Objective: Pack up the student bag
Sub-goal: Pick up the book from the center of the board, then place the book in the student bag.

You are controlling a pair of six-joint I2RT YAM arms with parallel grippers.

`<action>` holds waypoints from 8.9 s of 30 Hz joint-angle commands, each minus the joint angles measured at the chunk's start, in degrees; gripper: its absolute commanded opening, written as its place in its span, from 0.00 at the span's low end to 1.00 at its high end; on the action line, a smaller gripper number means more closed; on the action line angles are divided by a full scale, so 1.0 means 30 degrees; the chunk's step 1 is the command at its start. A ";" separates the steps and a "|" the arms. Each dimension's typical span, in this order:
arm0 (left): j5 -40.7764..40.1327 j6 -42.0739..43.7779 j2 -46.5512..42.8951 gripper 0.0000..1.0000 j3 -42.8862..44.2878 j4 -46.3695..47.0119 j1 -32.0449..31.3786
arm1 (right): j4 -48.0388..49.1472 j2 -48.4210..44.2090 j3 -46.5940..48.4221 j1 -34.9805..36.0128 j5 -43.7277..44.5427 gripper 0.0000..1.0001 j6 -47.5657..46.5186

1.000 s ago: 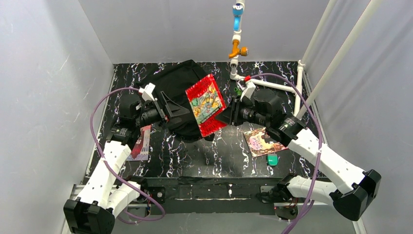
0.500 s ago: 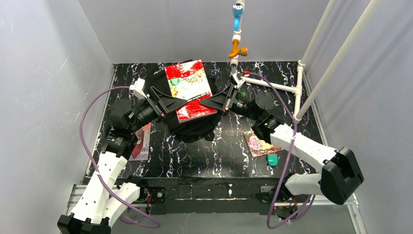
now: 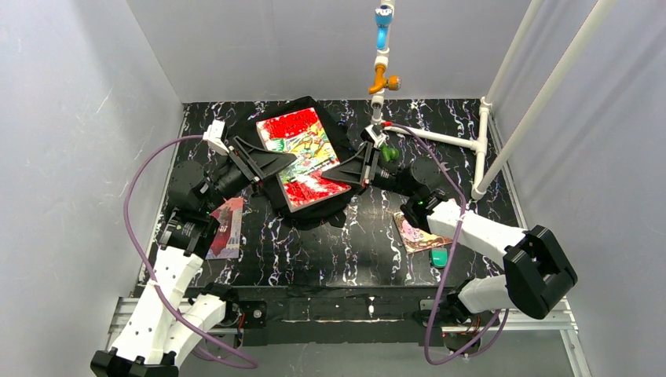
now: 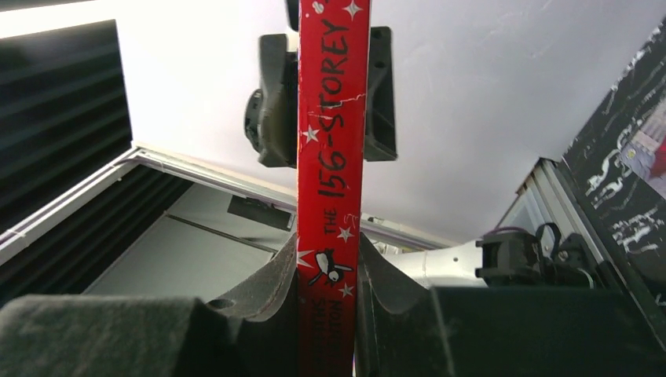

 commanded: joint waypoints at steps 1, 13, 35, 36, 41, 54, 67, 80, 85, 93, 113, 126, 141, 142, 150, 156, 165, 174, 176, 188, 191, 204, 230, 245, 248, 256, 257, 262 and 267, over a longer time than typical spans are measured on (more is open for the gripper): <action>-0.0073 -0.0370 -0.0294 0.45 0.0412 0.0903 -0.0066 | -0.1109 -0.0717 0.0942 -0.0033 -0.1882 0.01 -0.1879; -0.5676 -0.2357 -0.1909 0.00 -0.1608 0.3631 -0.0082 | -0.4774 -0.3407 -0.0053 0.1186 0.5477 0.97 -0.3847; -0.7897 -0.4523 -0.1820 0.00 -0.5421 0.7372 -0.1116 | -0.0549 0.1415 0.1184 0.4471 1.1800 0.61 -0.2165; -0.7905 -0.4233 -0.1853 0.00 -0.5482 0.7399 -0.1175 | -0.0470 0.1500 0.1133 0.4471 1.1673 0.57 -0.2053; -0.6503 -0.3510 -0.1545 0.04 -0.6221 0.6919 -0.1184 | -0.2580 0.0402 -0.0207 0.3992 1.1817 0.15 -0.1937; -0.6232 1.2937 0.3077 0.90 -0.0294 -1.1733 -0.1230 | -2.6438 -1.1573 0.0005 -0.0922 1.7951 0.01 -1.5722; -0.8626 2.5536 1.6881 0.85 1.0506 -1.5424 -0.6917 | -3.1374 -1.3393 0.1191 -0.0920 1.6595 0.01 -1.7713; -1.5773 2.6395 2.2882 0.43 1.5080 -1.8231 -0.8341 | -3.2136 -1.4918 0.0710 -0.0920 1.5733 0.01 -1.7541; -1.6358 2.6724 2.2459 0.38 1.5195 -1.8522 -0.8383 | -3.2206 -1.4761 0.0568 -0.0921 1.5411 0.01 -1.7551; -1.6053 2.6625 2.1978 0.48 1.5916 -1.9321 -0.8394 | -3.1905 -1.4459 0.0428 -0.0920 1.5101 0.01 -1.7554; -1.5817 2.6189 2.0835 0.42 1.5339 -1.9706 -0.8417 | -3.1446 -1.4156 0.0185 -0.0920 1.4243 0.01 -1.7166; -1.7379 2.6467 2.1511 0.00 1.5328 -1.9738 -0.8417 | -3.1426 -1.4243 0.0158 -0.0920 1.3957 0.01 -1.6656; -2.0713 2.2444 1.7539 0.00 1.6523 -1.9578 -0.8399 | -2.8600 -1.3442 -0.0887 -0.0920 0.9665 0.01 -1.3495; -2.0823 2.2166 1.7512 0.00 1.6630 -1.9642 -0.8401 | -2.8122 -1.3471 -0.0984 -0.0920 0.9015 0.01 -1.3082; -1.9822 2.1714 1.7455 0.00 1.7848 -1.9959 -0.8417 | -2.1030 -1.0977 -0.2196 -0.0928 0.2161 0.01 -0.7687; -1.9477 2.1429 1.6056 0.00 1.8218 -2.0021 -0.8417 | -1.4072 -0.8131 -0.3725 -0.0920 0.2741 0.01 -0.3785; -1.5774 2.0794 1.3074 0.00 1.8091 -1.8071 -0.8403 | -0.8647 -0.1167 -0.0456 -0.0920 0.4510 0.01 -0.2026; -1.3221 1.9413 1.3860 0.00 2.0044 -1.8052 -0.8417 | -0.5281 0.3299 0.1160 -0.0814 0.7174 0.01 -0.0667; -1.2588 1.9139 1.3975 0.00 2.0130 -1.8081 -0.8416 | -0.6815 0.3360 0.1447 -0.0789 0.8727 0.01 -0.2195; -1.0524 1.7905 1.4511 0.00 1.9354 -1.8377 -0.8416 | -0.5721 0.6898 0.1946 -0.0522 0.8971 0.01 -0.6757; -1.0654 1.7848 1.4463 0.00 1.9051 -1.8380 -0.8395 | -0.5194 0.7333 0.1362 -0.0456 0.8263 0.10 -0.7542; -1.1763 1.7832 1.4362 0.00 1.7742 -1.8316 -0.8417 | -0.7071 0.6503 -0.0450 -0.0330 0.8751 0.73 -0.9812; -1.1356 1.8588 1.3791 0.00 1.6350 -1.7877 -0.8417 | -0.0019 0.6443 -0.4427 -0.0755 0.7407 0.01 -0.6702; -1.0091 2.0205 1.4856 0.00 1.6954 -1.7514 -0.8418 | 0.3382 1.1451 -0.0197 0.0719 1.0492 0.01 -0.4528; -1.0778 2.0480 1.4586 0.00 1.6167 -1.7594 -0.8439 | 0.3398 1.2650 0.0220 0.0717 1.0625 0.01 -0.4533; -1.5630 2.1961 1.3660 0.00 1.3855 -1.8027 -0.8408 | -0.1418 0.8904 -0.1927 0.0628 1.0451 0.56 -0.7854; -1.6130 2.2073 1.3540 0.00 1.3554 -1.8038 -0.8416 | -0.2748 0.8072 -0.2213 0.0585 1.0322 0.60 -0.8440; -1.5927 2.2273 1.3160 0.00 1.2595 -1.8045 -0.8414 | -0.9465 0.2924 -0.2856 0.0658 0.8733 0.84 -1.3355; -1.2407 2.0532 1.3806 0.00 1.1546 -1.8483 -0.8415 | -2.2181 -0.5554 -0.2773 0.0663 1.0884 0.91 -2.0476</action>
